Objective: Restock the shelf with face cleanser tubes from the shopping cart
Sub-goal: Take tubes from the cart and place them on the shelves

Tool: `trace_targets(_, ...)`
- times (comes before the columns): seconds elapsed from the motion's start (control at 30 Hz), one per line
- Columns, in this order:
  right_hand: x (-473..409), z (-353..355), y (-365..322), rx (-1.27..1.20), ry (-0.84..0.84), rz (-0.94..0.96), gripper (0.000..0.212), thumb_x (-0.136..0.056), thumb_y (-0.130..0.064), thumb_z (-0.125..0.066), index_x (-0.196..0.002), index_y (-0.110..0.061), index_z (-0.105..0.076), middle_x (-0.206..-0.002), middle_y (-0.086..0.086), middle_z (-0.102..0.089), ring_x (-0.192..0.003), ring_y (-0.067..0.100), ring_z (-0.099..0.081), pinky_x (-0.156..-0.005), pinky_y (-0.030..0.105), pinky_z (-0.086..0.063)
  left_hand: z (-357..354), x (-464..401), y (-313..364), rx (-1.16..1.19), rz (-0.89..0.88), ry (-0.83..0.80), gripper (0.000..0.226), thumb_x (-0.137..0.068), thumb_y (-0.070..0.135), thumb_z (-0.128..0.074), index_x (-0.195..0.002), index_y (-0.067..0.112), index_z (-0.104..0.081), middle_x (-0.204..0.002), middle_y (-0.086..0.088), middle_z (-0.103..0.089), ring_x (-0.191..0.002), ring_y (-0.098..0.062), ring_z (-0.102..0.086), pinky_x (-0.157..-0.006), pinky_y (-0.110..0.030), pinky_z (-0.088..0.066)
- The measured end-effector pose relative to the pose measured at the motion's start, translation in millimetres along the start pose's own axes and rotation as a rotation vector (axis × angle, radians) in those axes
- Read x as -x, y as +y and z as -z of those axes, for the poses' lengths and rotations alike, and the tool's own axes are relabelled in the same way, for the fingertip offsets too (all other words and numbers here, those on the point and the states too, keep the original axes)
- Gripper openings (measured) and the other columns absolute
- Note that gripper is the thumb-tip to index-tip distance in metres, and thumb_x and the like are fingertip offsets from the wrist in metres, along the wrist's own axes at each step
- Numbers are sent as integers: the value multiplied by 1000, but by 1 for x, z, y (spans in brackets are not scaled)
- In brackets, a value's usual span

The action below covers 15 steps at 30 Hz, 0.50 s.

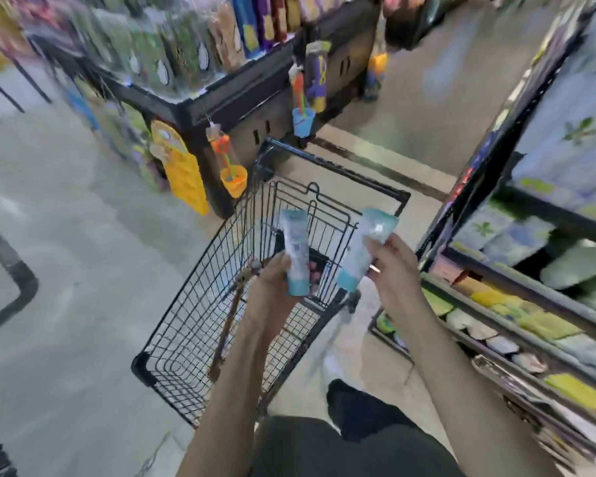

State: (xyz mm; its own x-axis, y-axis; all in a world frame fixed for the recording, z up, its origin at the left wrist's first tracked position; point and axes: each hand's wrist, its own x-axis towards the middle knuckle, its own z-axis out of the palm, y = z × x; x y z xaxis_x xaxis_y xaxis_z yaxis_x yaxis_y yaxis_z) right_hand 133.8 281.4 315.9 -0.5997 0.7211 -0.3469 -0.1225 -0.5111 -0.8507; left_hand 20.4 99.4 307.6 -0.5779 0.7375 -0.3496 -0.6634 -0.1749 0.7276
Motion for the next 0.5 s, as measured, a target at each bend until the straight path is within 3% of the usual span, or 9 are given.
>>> trace_targets(0.13,32,32,-14,-6,96,84,13,-96,-11,-70,-100,-24,-72,-96,-6,-77,-88,14,-72,-85,42,-53,-36,10,-16,-126,65,-57,47,-99,20,-59,-137,-6,-47,-98,-11,-65,-87,-23,-67,-85,-45,-52)
trace_targets(0.23,53,57,-30,-8,156,116,16,-97,-18,-70,-110,-26,-70,-103,4,-78,-93,23,-71,-88,46,-55,-67,14,-28,-143,101,-106,52,-95,20,-60,-136,-9,-46,-99,-11,-63,-82,-20,-68,-80,-43,-54)
trace_targets(0.33,71,87,-47,-57,208,163,29,-97,-21,-69,-126,-20,-65,-108,15,-76,-89,26,-71,-75,38,-58,-99,12,-45,-146,116,-130,42,-93,9,-66,-130,3,-49,-115,-18,-56,-92,-32,-71,-75,-42,-59)
trace_targets(0.5,101,139,-75,-127,280,232,26,-101,-19,-64,-127,-19,-63,-105,6,-75,-92,24,-71,-80,44,-61,-150,9,-77,-291,92,-211,52,-89,3,-71,-134,10,-46,-104,-17,-72,-88,-33,-71,-71,-40,-56)
